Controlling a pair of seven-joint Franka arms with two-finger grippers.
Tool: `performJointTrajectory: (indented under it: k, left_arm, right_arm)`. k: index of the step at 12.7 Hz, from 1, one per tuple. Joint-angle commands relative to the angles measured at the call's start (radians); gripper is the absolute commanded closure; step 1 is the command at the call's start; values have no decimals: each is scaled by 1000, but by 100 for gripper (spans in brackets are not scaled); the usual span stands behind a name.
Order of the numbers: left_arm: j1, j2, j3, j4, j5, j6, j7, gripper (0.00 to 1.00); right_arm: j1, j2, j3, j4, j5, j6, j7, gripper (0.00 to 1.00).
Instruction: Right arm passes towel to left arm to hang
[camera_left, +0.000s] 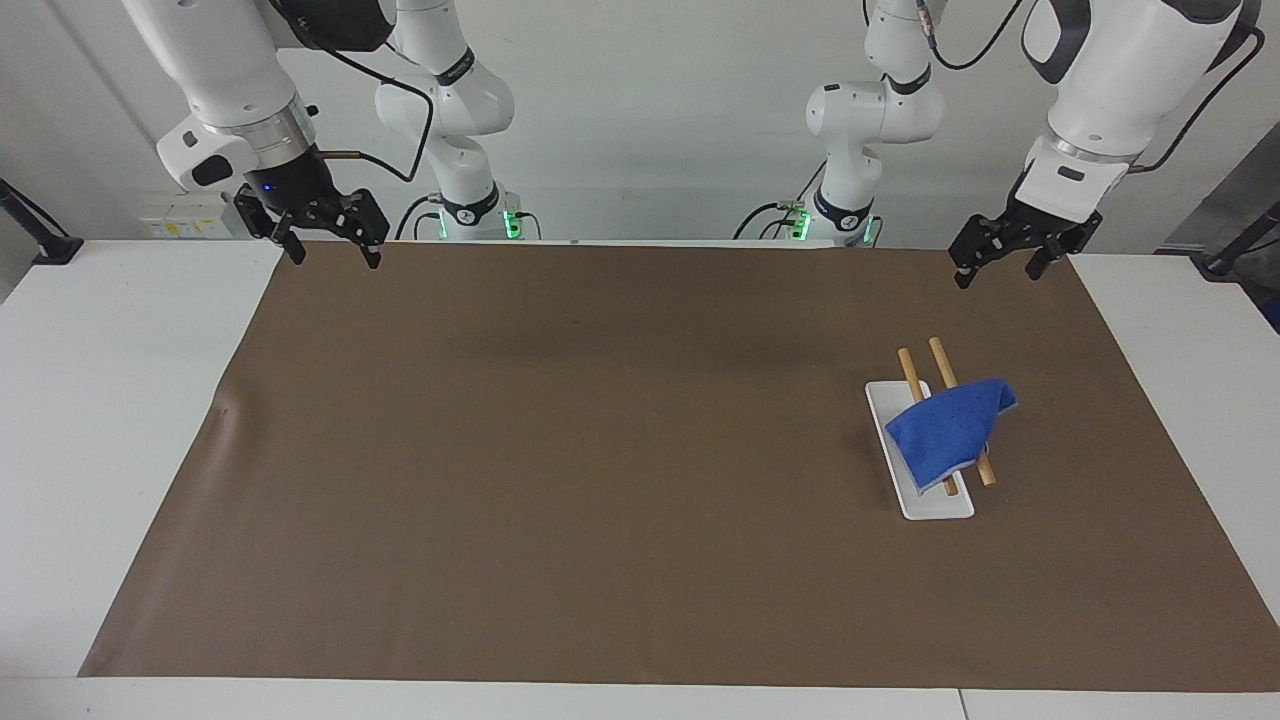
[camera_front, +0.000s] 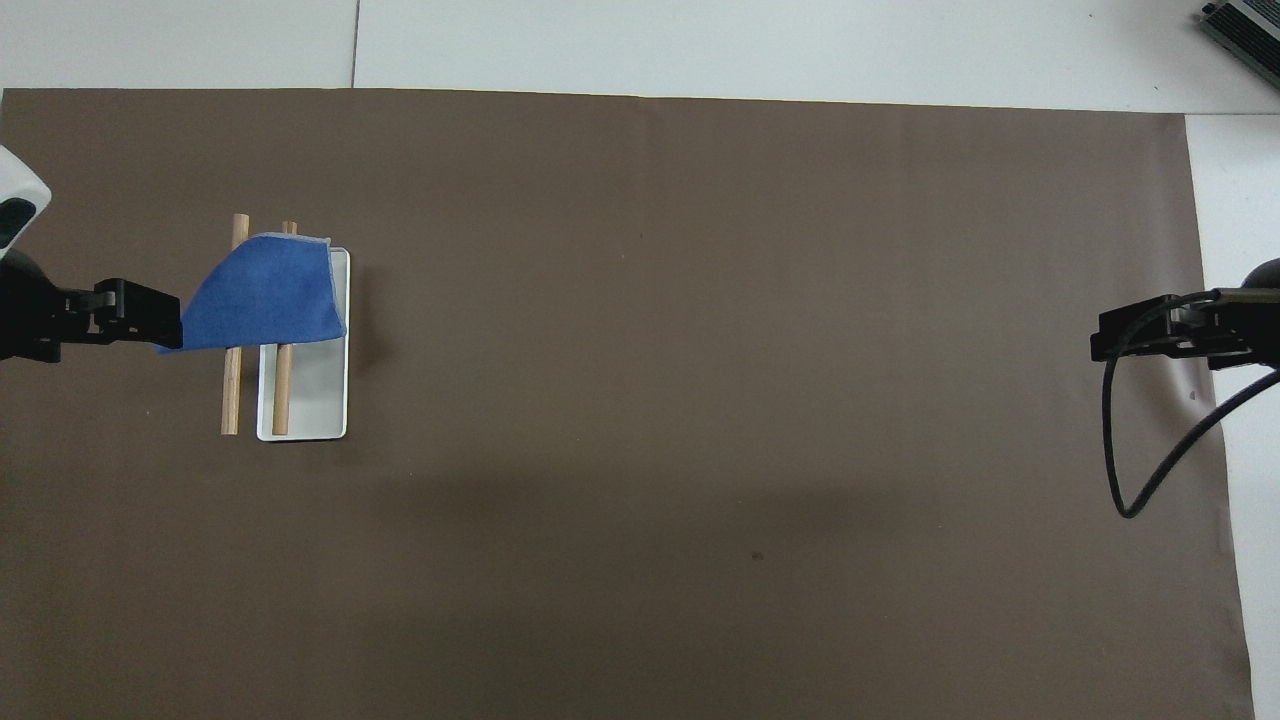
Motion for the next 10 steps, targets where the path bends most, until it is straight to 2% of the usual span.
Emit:
performJointTrajectory:
  k: [1, 6, 10]
  left_arm:
    - [-4, -46, 8, -75, -12, 61, -1, 0]
    - [-4, -49, 8, -84, -38, 75, -1, 0]
    - [-4, -39, 14, -37, -72, 50, -4, 0]
  right_arm:
    - [-10, 0, 5, 7, -21, -15, -26, 0]
    - [-10, 0, 5, 7, -24, -16, -29, 0]
    - [-11, -1, 7, 10, -32, -15, -33, 0]
